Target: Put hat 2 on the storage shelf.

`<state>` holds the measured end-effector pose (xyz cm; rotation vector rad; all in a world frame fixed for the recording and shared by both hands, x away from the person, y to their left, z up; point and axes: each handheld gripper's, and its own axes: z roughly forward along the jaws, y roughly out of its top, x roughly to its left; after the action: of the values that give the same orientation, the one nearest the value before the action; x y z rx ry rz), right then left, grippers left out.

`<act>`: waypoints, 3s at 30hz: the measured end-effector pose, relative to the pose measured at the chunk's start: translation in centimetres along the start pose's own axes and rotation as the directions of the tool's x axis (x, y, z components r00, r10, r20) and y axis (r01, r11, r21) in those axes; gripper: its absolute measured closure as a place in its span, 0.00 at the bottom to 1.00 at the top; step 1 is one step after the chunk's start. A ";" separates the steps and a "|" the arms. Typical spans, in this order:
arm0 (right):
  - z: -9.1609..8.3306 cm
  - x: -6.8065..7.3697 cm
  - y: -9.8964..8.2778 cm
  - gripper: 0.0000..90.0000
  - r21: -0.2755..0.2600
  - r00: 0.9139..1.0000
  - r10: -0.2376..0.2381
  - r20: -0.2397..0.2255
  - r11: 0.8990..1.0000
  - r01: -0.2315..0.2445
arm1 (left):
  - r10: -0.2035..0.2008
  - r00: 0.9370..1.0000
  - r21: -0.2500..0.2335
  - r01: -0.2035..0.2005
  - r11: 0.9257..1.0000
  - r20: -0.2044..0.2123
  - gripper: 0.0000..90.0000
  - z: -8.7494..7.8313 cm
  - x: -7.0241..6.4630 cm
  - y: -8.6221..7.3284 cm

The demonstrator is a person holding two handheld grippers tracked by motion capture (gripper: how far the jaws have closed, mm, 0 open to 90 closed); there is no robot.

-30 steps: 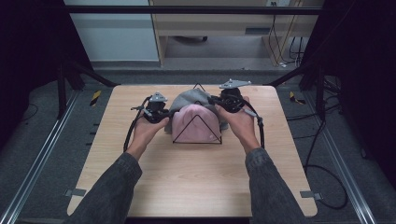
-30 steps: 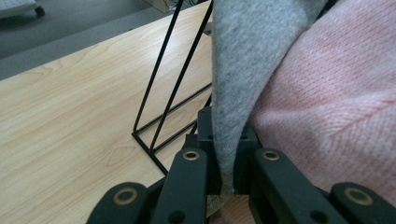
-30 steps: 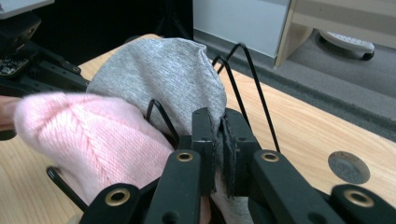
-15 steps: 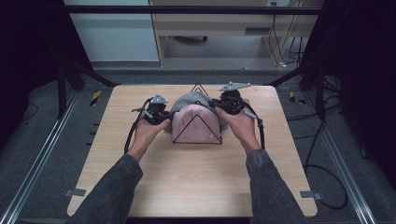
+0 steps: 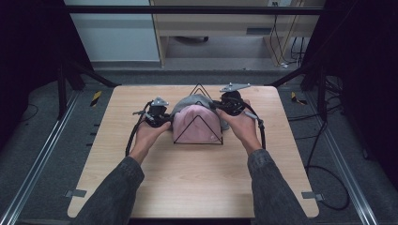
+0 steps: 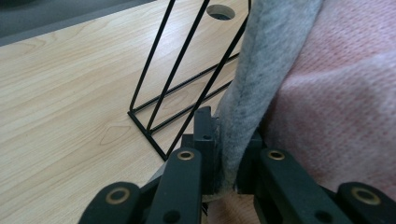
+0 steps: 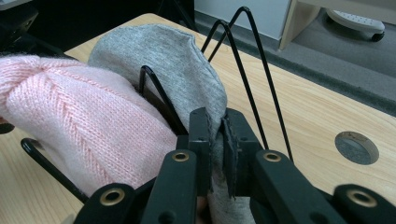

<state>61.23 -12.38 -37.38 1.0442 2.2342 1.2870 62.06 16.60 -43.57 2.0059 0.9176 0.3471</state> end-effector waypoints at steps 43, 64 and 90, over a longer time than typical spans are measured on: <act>-2.4 0.0 1.5 0.43 -0.072 0.993 0.051 0.107 0.996 -0.044 | 0.049 0.987 -0.059 -0.058 0.997 -0.150 0.37 -5.4 -0.1 1.1; -4.5 0.6 2.2 0.21 -0.141 0.982 0.091 0.167 0.988 -0.068 | 0.093 0.991 -0.062 -0.100 0.993 -0.098 0.14 -8.5 -2.8 2.9; -9.7 4.0 -0.6 0.11 -0.062 0.986 -0.073 0.149 0.995 0.083 | 0.185 0.982 0.047 -0.184 0.982 -0.022 0.08 -12.4 -5.9 -1.4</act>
<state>52.33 -15.33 -32.62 0.9826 2.0862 1.2045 50.52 20.28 -37.02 2.1388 0.7623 0.4598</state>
